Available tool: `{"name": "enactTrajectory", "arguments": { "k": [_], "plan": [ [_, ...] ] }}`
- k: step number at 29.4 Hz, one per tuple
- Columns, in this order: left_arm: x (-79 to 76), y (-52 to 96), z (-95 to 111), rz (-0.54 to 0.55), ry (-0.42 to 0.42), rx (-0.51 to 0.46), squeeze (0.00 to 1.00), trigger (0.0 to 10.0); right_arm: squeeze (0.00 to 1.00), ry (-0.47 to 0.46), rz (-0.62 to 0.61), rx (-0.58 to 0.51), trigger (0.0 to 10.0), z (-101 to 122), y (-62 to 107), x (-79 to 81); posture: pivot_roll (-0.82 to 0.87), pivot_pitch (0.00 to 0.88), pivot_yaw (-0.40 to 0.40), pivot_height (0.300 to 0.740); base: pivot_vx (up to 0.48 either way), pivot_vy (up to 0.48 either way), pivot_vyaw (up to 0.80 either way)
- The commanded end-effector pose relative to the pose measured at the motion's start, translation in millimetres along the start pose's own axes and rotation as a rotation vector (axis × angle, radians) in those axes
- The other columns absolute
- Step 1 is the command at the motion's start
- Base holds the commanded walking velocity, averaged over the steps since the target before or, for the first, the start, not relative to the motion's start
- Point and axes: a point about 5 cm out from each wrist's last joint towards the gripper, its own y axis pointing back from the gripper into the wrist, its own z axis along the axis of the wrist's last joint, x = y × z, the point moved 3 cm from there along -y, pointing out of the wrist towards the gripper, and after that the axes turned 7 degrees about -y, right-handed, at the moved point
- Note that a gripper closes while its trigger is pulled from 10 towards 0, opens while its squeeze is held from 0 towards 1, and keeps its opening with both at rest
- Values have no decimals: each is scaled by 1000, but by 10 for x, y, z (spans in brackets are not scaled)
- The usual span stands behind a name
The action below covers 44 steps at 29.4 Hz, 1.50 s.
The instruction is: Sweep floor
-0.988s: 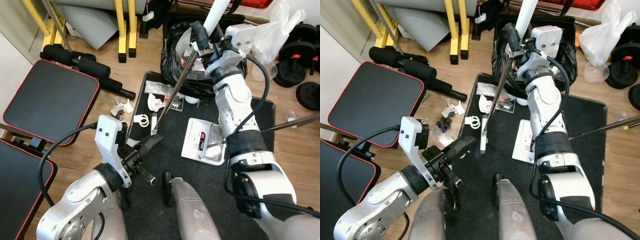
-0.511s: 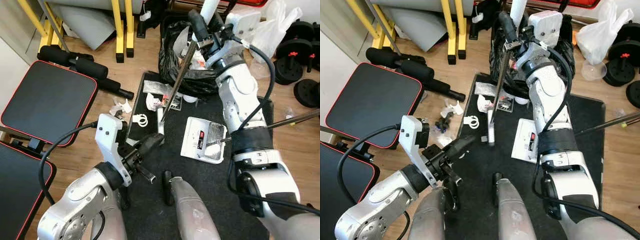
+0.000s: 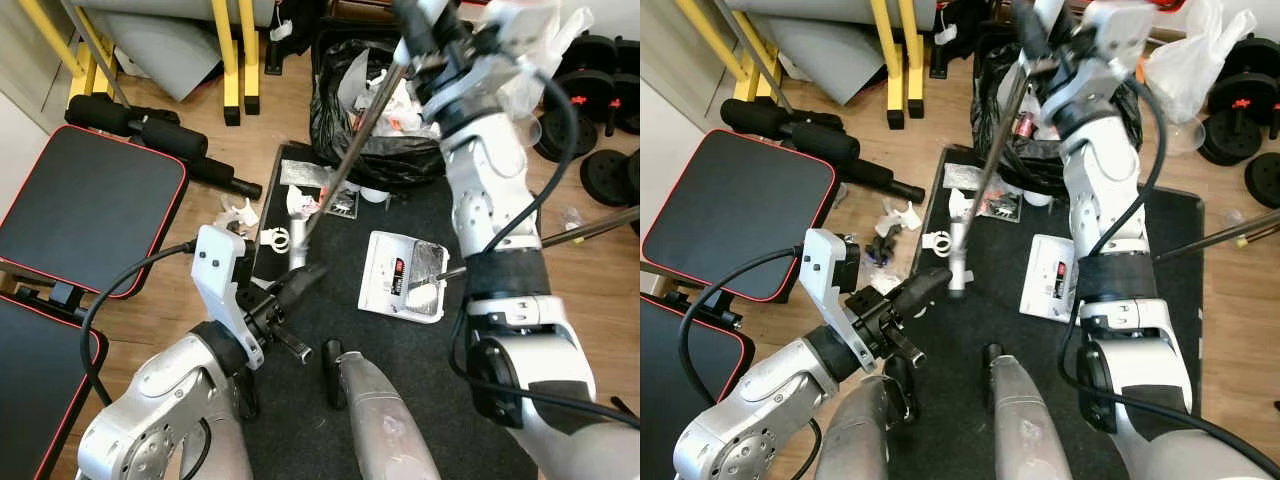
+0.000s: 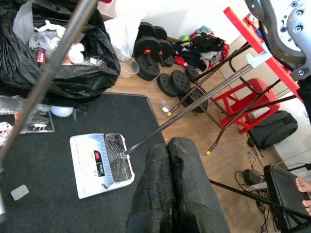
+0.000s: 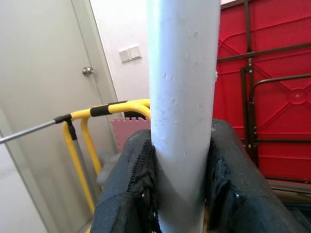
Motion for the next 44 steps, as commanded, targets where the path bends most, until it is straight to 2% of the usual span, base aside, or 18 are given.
{"name": "enactTrajectory", "arguments": {
  "k": [1,3,5,7,8,12,15,22,26,29,36,40,44],
  "plan": [
    [-33,18,-69,-19,23,20,0,10000,0,-5,-10,-38,10000,24,21,-4,-172,403,-147,740,0,0,0],
    [-35,19,-66,-19,23,20,0,10000,0,24,-18,-8,10000,-127,71,3,-164,406,-146,740,0,0,0],
    [-39,20,-63,-19,22,19,0,10000,0,98,6,26,10000,-260,115,49,-160,408,-146,740,0,0,0],
    [-39,20,-63,-19,22,19,0,10000,0,98,6,26,10000,-260,115,49,-160,408,-146,740,0,0,0],
    [-46,25,-61,-19,22,20,0,10000,0,141,23,54,10000,-346,143,88,-150,413,-147,740,0,0,0],
    [-53,30,-57,-20,23,20,0,10000,0,180,52,85,10000,-412,165,135,-149,414,-148,740,0,0,0],
    [-50,31,-56,-20,25,20,0,10000,0,231,91,90,10000,-377,153,167,-154,415,-148,740,0,0,0],
    [-39,16,-61,-22,25,20,0,10000,0,287,121,73,10000,-257,66,181,-159,412,-146,740,0,0,0],
    [-32,3,-64,-22,24,19,0,10000,0,271,143,109,10000,-274,46,231,-164,407,-147,740,0,0,0],
    [-49,-3,-78,-38,-10,34,0,10000,0,265,139,172,10000,-376,68,253,-164,402,-149,740,0,0,0],
    [-44,-17,-85,-33,-6,33,0,10000,0,255,150,203,10000,-422,113,266,-166,396,-151,740,0,0,0],
    [-39,-22,-85,-34,-5,31,0,10000,0,313,171,214,10000,-359,122,265,-170,391,-150,740,0,0,0],
    [-36,-28,-94,-41,-4,37,0,10000,0,321,172,196,10000,-257,87,257,-172,388,-149,740,0,0,0]
  ]
}}
